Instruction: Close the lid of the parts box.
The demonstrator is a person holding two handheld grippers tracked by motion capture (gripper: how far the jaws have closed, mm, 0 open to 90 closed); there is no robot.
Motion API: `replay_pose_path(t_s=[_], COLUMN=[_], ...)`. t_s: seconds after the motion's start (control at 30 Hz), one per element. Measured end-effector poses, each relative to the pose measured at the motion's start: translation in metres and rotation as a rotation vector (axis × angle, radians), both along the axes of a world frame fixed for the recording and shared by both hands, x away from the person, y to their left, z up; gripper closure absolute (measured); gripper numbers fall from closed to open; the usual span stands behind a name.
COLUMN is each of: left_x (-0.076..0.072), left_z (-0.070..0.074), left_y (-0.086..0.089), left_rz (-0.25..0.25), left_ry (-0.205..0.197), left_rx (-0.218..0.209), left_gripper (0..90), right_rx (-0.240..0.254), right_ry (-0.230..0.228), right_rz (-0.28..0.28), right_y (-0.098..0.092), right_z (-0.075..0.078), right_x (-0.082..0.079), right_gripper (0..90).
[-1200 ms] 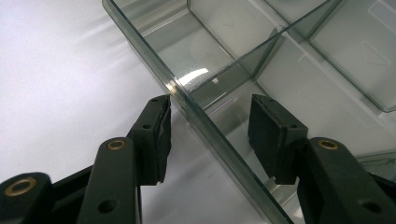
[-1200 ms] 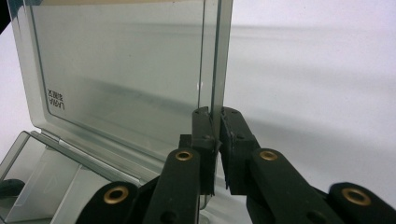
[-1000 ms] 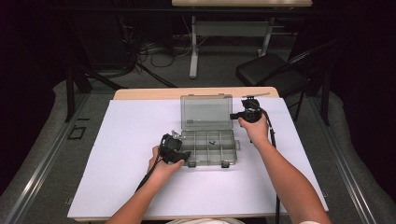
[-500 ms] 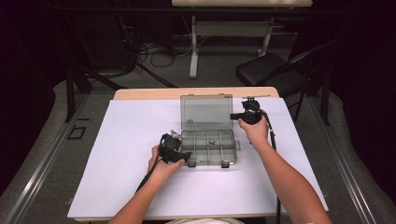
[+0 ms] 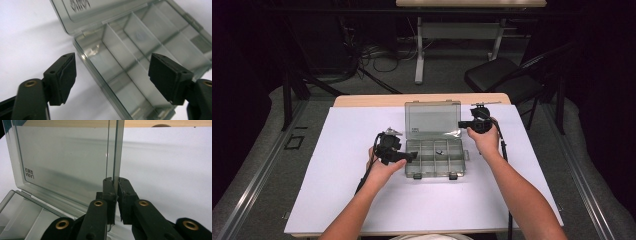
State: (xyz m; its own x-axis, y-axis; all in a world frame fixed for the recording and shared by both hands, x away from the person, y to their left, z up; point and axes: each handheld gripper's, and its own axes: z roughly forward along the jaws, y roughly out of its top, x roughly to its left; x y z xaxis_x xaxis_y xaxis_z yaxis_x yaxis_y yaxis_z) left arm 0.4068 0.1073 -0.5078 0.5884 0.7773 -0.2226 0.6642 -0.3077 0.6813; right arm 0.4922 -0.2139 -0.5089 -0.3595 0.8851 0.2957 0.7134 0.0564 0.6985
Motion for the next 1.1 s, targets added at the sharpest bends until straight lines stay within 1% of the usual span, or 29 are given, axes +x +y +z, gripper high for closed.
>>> replay_pose_path(t_s=[0.07, 0.1, 0.17, 0.2, 0.43, 0.5, 0.57, 0.6, 0.63, 0.7, 0.87, 0.9, 0.93, 1.0, 1.03, 1.07, 1.1], left_x=[0.006, 0.009, 0.016, 0.020, 0.039, 0.043, 0.048, 0.051, 0.054, 0.059, 0.070, 0.072, 0.075, 0.079, 0.082, 0.084, 0.086], left_z=[0.008, 0.011, 0.017, 0.021, 0.038, 0.041, 0.045, 0.047, 0.049, 0.053, 0.061, 0.062, 0.063, 0.065, 0.067, 0.068, 0.070], left_y=[0.002, 0.003, 0.005, 0.006, 0.011, 0.011, 0.012, 0.012, 0.011, 0.009, 0.003, 0.001, 0.001, -0.002, -0.003, -0.004, -0.004], left_rz=[0.002, 0.001, 0.005, 0.013, 0.031, 0.037, 0.045, 0.051, 0.055, 0.058, 0.063, 0.063, 0.058, 0.076, 0.079, 0.087, 0.086], left_ry=[-0.002, -0.008, -0.017, -0.017, -0.025, -0.030, -0.021, -0.016, -0.019, -0.010, -0.031, -0.036, -0.030, -0.036, -0.034, -0.044, -0.047], left_rx=[-0.005, 0.001, 0.000, -0.013, 0.009, 0.008, 0.004, 0.004, 0.008, 0.021, 0.033, 0.025, 0.026, 0.036, 0.044, 0.055, 0.053], left_gripper=[26.3, 27.4, 28.9, 29.9, 33.4, 35.8, 40.4, 43.1, 43.5, 43.9, 45.3, 45.3, 45.7, 46.0, 46.0, 46.1, 46.6], right_rx=[0.001, 0.001, -0.001, -0.002, -0.002, -0.005, -0.005, -0.005, -0.005, -0.005, -0.003, -0.001, 0.000, -0.007, 0.001, 0.001, 0.002], right_ry=[-0.001, -0.001, -0.002, -0.004, -0.015, -0.015, -0.016, -0.016, -0.017, -0.020, -0.022, -0.024, -0.023, -0.015, -0.025, -0.026, -0.026], right_rz=[0.000, 0.000, 0.002, 0.002, 0.001, 0.001, 0.002, 0.002, 0.003, 0.004, 0.002, 0.003, 0.003, 0.004, 0.002, 0.002, 0.001], right_y=[0.000, 0.000, 0.000, 0.000, 0.000, 0.000, 0.000, 0.000, 0.000, 0.000, 0.000, 0.000, 0.000, 0.000, 0.000, 0.000, 0.000], right_z=[0.000, 0.000, 0.000, 0.000, -0.001, -0.001, -0.001, -0.001, -0.001, -0.001, -0.002, -0.002, -0.002, -0.001, -0.002, -0.002, -0.002], right_x=[0.000, 0.000, 0.000, 0.000, -0.001, -0.001, -0.002, -0.002, -0.002, -0.001, -0.001, -0.002, -0.002, -0.002, -0.002, -0.002, -0.002], right_gripper=[85.5, 85.5, 85.4, 85.5, 85.5, 85.5, 85.5, 85.5, 85.5, 85.5, 85.5, 85.5, 85.5, 85.5, 85.5, 85.5, 85.6])
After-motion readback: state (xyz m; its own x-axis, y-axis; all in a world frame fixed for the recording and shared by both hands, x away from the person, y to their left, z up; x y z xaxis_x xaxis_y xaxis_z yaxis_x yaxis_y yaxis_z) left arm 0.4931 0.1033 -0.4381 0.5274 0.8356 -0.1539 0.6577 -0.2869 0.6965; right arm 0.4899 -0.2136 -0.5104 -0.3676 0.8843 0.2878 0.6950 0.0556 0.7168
